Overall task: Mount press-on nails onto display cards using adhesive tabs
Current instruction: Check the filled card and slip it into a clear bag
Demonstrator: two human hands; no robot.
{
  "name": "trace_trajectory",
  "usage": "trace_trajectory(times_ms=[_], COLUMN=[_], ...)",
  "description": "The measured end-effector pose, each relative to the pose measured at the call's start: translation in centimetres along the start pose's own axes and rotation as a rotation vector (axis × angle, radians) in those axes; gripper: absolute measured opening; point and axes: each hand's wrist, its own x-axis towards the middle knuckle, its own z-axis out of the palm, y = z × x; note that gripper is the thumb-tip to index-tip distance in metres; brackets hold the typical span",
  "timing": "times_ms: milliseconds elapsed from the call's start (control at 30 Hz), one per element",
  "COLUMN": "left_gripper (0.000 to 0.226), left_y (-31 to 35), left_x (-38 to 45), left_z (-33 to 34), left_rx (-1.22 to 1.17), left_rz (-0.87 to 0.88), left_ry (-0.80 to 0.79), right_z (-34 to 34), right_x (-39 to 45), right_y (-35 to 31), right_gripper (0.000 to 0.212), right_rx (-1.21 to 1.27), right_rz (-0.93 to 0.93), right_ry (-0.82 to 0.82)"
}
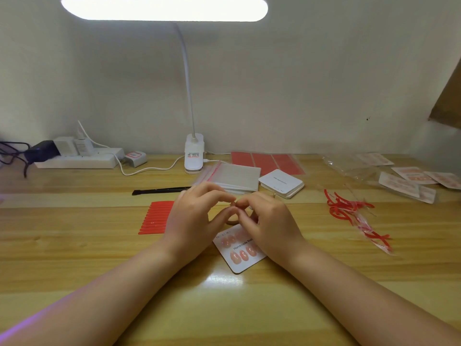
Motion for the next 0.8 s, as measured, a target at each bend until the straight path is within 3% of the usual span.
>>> trace_trajectory(times_ms=[333,567,800], left_gripper=[0.016,0.030,0.027], left_y=[0.18,0.40,0.31], left_x=[0.03,0.12,0.24], left_z=[0.01,-0.11,-0.08], left_rx=[0.009,0.041,-0.073], left_rz=[-0.012,-0.018,-0.135], left_ry=[-0.011,-0.024,-0.028], right_z=[0.01,-0.03,-0.05], right_x=[0.11,0.17,0.10], right_y=[-0.18,-0.38,-0.60], right_gripper=[0.007,0.006,0.005], right_rx=[0.009,0.008,-0.002], right_rz=[0.008,-0.011,-0.054], right_ry=[-0.006,0.000,0.002])
